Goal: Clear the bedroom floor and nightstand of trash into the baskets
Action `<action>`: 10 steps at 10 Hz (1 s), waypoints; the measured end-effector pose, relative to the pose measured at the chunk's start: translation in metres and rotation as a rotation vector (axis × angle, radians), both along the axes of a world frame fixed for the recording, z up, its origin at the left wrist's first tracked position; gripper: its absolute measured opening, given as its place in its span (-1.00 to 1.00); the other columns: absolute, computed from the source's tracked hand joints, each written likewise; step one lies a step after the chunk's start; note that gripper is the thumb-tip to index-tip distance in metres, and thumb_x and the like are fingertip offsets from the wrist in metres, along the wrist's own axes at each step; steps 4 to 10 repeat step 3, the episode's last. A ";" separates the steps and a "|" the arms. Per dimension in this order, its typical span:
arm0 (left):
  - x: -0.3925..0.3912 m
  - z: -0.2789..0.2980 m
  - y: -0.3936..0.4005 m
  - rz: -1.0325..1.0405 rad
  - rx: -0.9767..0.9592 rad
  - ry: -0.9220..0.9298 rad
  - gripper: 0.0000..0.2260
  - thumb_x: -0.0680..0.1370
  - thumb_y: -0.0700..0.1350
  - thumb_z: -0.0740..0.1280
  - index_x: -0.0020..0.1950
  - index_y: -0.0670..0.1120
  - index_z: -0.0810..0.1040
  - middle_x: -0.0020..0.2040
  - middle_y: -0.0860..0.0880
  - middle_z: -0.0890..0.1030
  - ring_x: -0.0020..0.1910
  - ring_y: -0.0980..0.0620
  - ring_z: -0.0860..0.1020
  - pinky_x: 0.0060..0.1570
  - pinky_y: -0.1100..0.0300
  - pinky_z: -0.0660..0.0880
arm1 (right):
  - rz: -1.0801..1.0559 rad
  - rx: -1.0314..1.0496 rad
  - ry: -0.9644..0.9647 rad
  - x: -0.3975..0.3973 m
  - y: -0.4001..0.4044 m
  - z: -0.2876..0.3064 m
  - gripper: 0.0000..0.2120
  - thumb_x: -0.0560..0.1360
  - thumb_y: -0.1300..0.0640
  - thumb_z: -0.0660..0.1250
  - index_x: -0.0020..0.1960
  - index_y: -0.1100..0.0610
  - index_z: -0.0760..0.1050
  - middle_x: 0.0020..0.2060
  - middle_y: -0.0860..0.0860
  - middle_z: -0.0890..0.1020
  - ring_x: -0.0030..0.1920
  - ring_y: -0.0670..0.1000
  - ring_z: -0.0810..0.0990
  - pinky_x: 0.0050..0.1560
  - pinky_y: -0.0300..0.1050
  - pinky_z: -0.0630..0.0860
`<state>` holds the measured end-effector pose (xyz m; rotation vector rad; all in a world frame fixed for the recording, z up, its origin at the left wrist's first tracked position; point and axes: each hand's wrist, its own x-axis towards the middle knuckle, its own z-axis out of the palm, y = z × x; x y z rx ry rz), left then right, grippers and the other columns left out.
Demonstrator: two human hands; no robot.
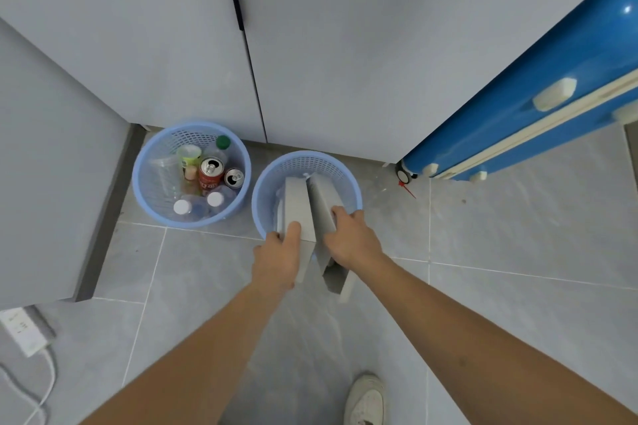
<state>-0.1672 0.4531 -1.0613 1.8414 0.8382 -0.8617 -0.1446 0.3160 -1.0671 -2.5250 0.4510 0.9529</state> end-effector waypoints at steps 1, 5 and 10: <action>0.005 -0.015 0.001 -0.035 0.020 -0.017 -0.45 0.41 0.33 0.03 0.17 -0.01 0.45 0.18 -0.18 0.48 0.06 -0.20 0.52 -0.02 -0.17 0.65 | -0.008 0.010 -0.017 0.001 0.012 -0.007 -0.68 0.59 0.05 0.22 0.32 0.06 0.31 0.27 0.15 0.33 -0.07 0.18 0.46 -0.08 0.05 0.46; 0.005 -0.011 0.019 -0.195 0.125 -0.138 -0.40 0.54 0.36 0.07 0.38 0.00 0.45 0.32 -0.20 0.51 0.28 -0.25 0.48 0.28 -0.08 0.40 | -0.086 0.054 -0.072 0.007 0.010 0.005 -0.48 0.62 -0.20 0.08 0.50 0.00 0.34 0.46 0.10 0.33 0.41 0.20 0.36 0.31 0.17 0.42; 0.005 -0.011 0.019 -0.195 0.125 -0.138 -0.40 0.54 0.36 0.07 0.38 0.00 0.45 0.32 -0.20 0.51 0.28 -0.25 0.48 0.28 -0.08 0.40 | -0.086 0.054 -0.072 0.007 0.010 0.005 -0.48 0.62 -0.20 0.08 0.50 0.00 0.34 0.46 0.10 0.33 0.41 0.20 0.36 0.31 0.17 0.42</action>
